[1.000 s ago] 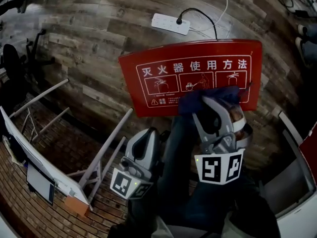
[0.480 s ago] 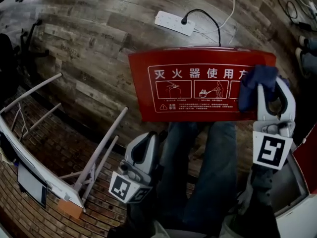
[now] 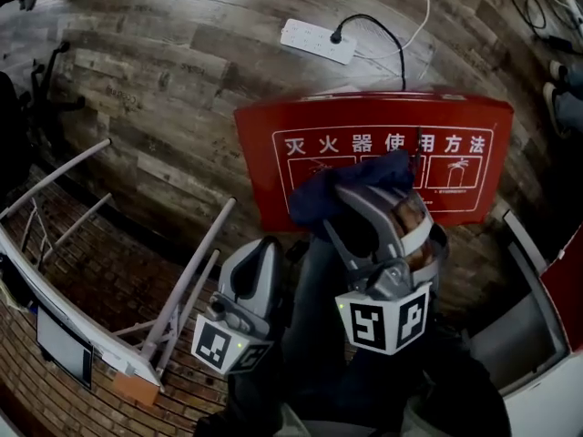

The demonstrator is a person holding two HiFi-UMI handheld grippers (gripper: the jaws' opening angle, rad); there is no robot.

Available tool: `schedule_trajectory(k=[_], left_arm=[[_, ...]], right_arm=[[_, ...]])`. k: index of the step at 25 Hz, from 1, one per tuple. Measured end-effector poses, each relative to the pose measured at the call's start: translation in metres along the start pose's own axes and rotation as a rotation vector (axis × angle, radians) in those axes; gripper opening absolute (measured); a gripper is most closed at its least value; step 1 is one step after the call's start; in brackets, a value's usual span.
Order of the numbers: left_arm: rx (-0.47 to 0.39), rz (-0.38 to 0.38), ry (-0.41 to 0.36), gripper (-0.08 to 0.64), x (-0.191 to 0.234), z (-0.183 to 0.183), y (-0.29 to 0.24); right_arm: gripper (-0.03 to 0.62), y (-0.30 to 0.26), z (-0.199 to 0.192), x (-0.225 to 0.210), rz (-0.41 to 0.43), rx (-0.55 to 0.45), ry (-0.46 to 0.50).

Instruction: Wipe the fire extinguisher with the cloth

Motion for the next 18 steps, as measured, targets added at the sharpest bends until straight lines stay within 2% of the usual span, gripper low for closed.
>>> schedule_trajectory(k=[2, 4, 6, 8, 10, 12, 13, 15, 18], left_arm=[[0.001, -0.015, -0.016, 0.005, 0.003, 0.005, -0.007], [0.001, -0.027, -0.014, 0.005, 0.003, 0.011, -0.010], [-0.012, -0.027, -0.005, 0.005, 0.002, 0.018, -0.009], [-0.027, -0.035, 0.002, 0.005, 0.000, 0.028, -0.007], [-0.039, -0.041, 0.003, 0.005, -0.004, 0.039, -0.005], [-0.047, -0.030, 0.005, 0.005, -0.009, 0.050, 0.002], [-0.045, -0.025, 0.003, 0.005, -0.012, 0.054, 0.006], [-0.042, -0.016, -0.014, 0.005, -0.014, 0.060, 0.011], [-0.051, 0.002, -0.017, 0.005, -0.013, 0.065, 0.009]], right_arm=[[0.103, 0.004, -0.009, -0.021, -0.021, 0.011, -0.021], [0.103, 0.016, -0.019, -0.053, -0.090, -0.003, -0.047], [0.103, 0.035, -0.038, -0.091, -0.194, 0.012, -0.152], [0.103, 0.053, -0.066, -0.122, -0.291, 0.126, -0.268], [0.103, 0.058, -0.074, -0.136, -0.326, 0.216, -0.274], [0.103, 0.046, -0.059, -0.129, -0.296, 0.224, -0.238], [0.103, 0.034, -0.045, -0.116, -0.250, 0.207, -0.230], [0.103, 0.004, -0.010, -0.074, -0.112, 0.141, -0.194], [0.103, -0.029, 0.035, 0.003, 0.079, 0.023, -0.032]])
Point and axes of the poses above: the fingertips, and each gripper's own axes: y backward along the fingers, x to its left, z out of its top, the point moved 1 cm from there along y, backward along the fingers, and after that the axes turned 11 degrees about -y, right-handed, at the moved point
